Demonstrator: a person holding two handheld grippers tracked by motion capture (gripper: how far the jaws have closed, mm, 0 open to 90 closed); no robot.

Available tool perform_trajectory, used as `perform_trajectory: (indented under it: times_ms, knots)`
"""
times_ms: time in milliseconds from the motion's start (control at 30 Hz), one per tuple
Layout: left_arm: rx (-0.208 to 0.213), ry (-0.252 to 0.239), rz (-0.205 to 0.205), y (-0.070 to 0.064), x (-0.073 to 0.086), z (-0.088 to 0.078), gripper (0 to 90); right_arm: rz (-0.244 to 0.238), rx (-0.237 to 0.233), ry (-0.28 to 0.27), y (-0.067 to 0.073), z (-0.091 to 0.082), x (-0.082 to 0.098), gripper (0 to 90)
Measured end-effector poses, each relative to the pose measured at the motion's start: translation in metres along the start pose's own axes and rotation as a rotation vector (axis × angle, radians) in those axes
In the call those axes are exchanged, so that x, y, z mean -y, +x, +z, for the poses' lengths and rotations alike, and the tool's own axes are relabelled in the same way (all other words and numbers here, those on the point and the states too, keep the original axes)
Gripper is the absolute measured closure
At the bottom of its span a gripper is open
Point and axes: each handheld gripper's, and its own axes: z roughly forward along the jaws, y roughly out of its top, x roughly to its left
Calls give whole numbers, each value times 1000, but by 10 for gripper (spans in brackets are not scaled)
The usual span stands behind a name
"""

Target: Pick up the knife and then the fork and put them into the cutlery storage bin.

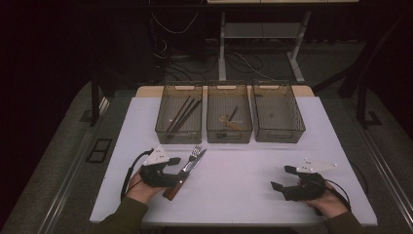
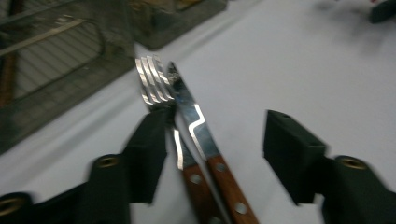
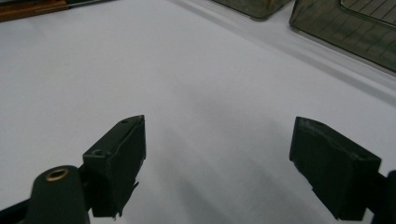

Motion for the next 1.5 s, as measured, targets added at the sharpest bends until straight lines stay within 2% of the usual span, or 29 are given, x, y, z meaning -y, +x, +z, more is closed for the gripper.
perform_trajectory:
  times_ms: [133,233,300,367,467,600,700,933,1167,1267,1400,1433,1500]
  knots:
    - [-37,1,-38,14,-6,8,676,6,1,-2,-1,-1,0,188]
    - [-75,33,-47,22,-11,18,786,10,2,-3,-1,0,0,188]
    - [-81,35,-74,27,-14,25,841,9,1,0,0,0,0,188]
    - [-86,48,-85,31,-17,34,886,8,-1,0,0,0,0,187]
    - [-106,72,-80,33,-23,46,893,8,-3,-1,0,0,-1,188]
    - [-158,111,-67,33,-29,62,894,6,-3,-2,-1,0,0,188]
    - [-164,115,-79,34,-31,70,894,8,-5,-6,-1,-1,-1,188]
    - [-188,146,-69,33,-33,80,894,5,-5,-9,-1,-1,-1,188]
    - [-160,163,-62,31,-34,85,894,7,-7,-9,-1,-1,-1,188]
    - [-135,159,-68,30,-34,86,894,7,-7,-10,0,-1,-2,188]
    - [-102,163,-40,26,-36,89,894,6,-6,-11,0,-1,-2,188]
    - [-92,162,-49,24,-36,89,894,6,-6,-11,0,-1,-2,188]
    - [-84,170,-28,21,-37,90,895,4,-7,-12,0,-1,-2,188]
